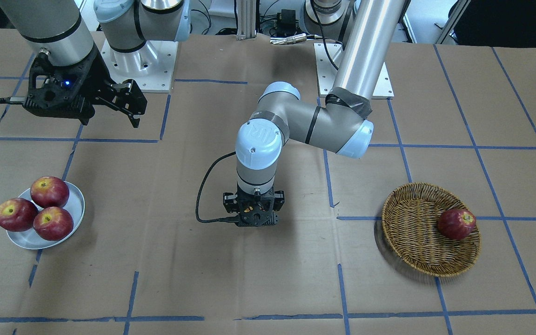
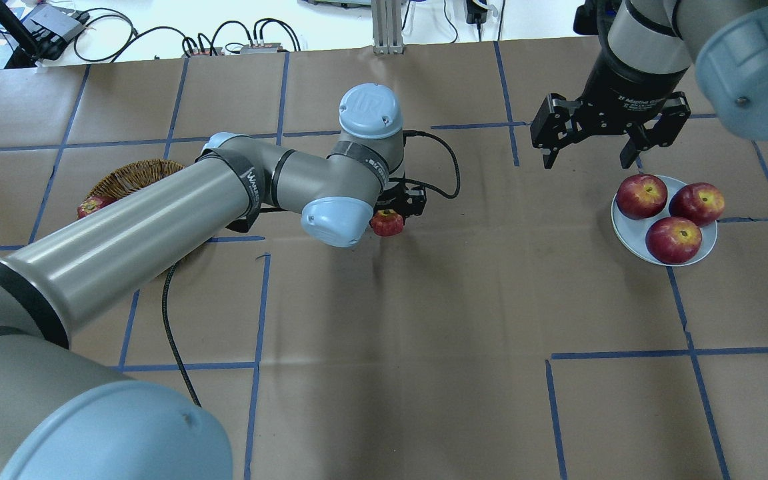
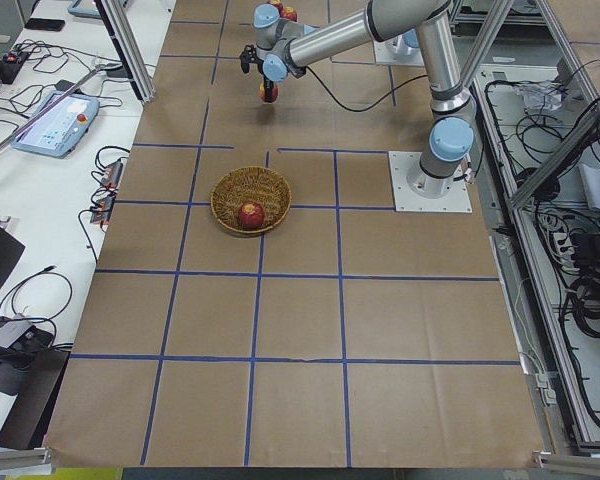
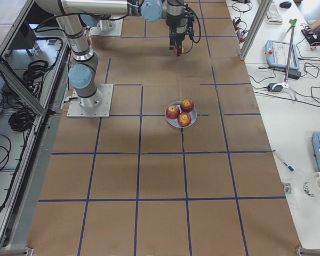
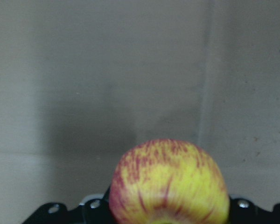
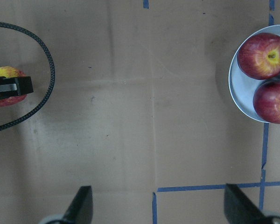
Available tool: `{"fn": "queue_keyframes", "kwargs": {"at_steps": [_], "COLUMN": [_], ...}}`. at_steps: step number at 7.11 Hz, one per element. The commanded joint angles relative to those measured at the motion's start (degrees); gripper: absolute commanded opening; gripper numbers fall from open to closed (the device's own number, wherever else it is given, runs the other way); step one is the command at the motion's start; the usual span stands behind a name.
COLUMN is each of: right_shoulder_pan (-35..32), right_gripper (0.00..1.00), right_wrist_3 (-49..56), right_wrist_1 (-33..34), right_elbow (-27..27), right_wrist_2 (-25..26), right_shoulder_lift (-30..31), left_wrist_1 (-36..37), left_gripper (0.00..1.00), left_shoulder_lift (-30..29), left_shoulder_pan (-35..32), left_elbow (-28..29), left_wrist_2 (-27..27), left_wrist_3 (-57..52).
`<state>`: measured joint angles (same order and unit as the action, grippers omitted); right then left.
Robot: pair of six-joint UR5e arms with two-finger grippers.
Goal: Transfer apple from basket to plate
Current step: 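Lift the apple with the left gripper and carry it toward the table center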
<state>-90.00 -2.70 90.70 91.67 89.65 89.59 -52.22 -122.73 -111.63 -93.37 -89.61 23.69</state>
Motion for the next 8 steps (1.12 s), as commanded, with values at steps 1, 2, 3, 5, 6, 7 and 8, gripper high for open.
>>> {"fn": "queue_keyframes", "kwargs": {"at_steps": [1,2,3,5,6,7,8], "right_shoulder_pan": [0.0,0.0,0.0,0.0,0.0,0.0,0.0], "right_gripper": [1.00,1.00,1.00,1.00,1.00,1.00,1.00], "right_wrist_3": [0.1,0.1,0.1,0.1,0.1,0.1,0.1], "right_wrist_1": [0.0,0.0,0.0,0.0,0.1,0.1,0.2], "right_elbow": [0.0,0.0,0.0,0.0,0.0,0.0,0.0], "right_wrist_2": [0.0,0.0,0.0,-0.1,-0.1,-0.2,-0.4], "right_shoulder_lift": [0.1,0.1,0.1,0.1,0.1,0.1,0.1], "left_wrist_1": [0.1,0.1,0.1,0.1,-0.5,-1.3,-4.3], "left_gripper": [0.58,0.66,0.77,0.98,0.98,0.98,0.98], "left_shoulder_lift": [-1.5,-1.5,-1.6,-1.8,-0.5,1.3,4.3], "left_shoulder_pan": [-0.8,-0.8,-0.8,-0.8,-0.8,-0.5,0.1], "left_elbow": [0.5,0.6,0.9,0.9,0.9,1.1,1.7], "left_wrist_2": [-0.1,0.0,-0.1,-0.1,-0.2,-0.2,-0.2], "left_wrist_3": [0.0,0.0,0.0,0.0,-0.1,-0.9,-2.1]}}
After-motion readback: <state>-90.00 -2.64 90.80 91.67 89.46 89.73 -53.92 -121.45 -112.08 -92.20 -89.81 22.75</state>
